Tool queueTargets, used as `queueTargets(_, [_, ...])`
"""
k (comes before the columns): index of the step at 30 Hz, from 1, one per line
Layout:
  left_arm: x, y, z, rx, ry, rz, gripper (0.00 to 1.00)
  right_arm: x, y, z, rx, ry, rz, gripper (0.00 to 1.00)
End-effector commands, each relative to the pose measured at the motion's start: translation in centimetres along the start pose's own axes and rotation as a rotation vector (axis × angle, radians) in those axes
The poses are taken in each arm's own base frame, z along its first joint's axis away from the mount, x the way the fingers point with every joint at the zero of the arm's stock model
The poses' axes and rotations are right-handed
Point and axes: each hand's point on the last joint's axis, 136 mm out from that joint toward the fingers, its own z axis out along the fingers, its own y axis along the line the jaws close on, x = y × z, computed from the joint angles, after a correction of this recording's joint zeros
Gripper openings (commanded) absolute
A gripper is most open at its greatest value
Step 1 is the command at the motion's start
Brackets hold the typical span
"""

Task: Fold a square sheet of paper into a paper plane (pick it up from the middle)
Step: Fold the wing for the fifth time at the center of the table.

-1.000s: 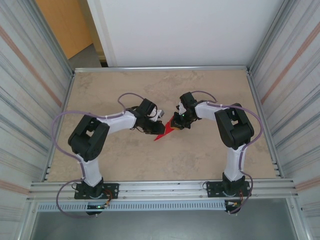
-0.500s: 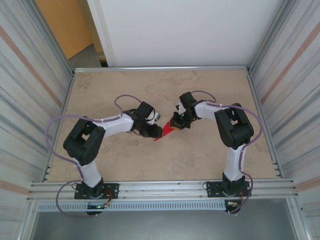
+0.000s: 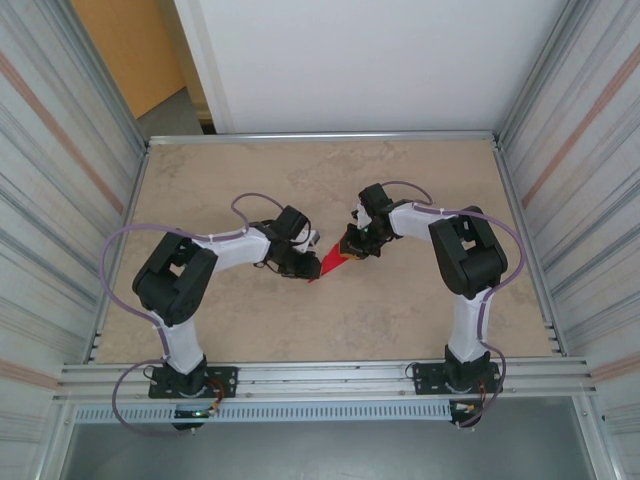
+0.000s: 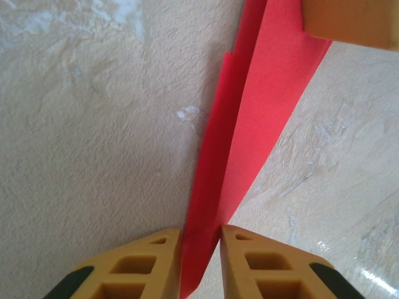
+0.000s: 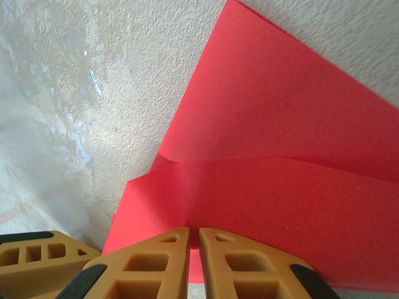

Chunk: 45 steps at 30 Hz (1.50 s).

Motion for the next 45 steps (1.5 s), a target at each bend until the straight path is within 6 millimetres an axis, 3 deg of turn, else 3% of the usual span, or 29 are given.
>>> queueTargets(1, [1.2,0.6,0.8,-0.018,0.055,-0.008,0.21,3.5,-8.6,3.0,0.302,0.104,0.077,0.16])
queueTargets(11, [1.8,1.2,1.2,-0.024,0.079,-0.027,0.19,3.1,-7.7,2.6,0.275,0.091,0.068,0.17])
queueTargets(18, [1.9,1.4,1.4,-0.018,0.083,-0.036,0.19,0.1,-0.3,-1.1,0.069,-0.022,-0.030,0.26])
queueTargets(21, [2.0,1.4,1.5,-0.013,0.085,-0.038,0.19,0.2,3.4,-2.5,-0.072,-0.024,-0.092,0.28])
queueTargets(24, [2.0,1.3,1.7,-0.004,0.085,-0.039,0.19,1.0,4.9,-2.9,-0.100,-0.009,-0.128,0.28])
queueTargets(34, [1.8,0.9,1.6,0.015,0.080,-0.036,0.18,2.5,4.9,-1.0,-0.083,0.034,-0.131,0.24])
queueTargets(45, [1.8,0.7,1.5,0.029,0.077,-0.036,0.18,2.5,2.9,1.0,-0.020,0.048,-0.109,0.21])
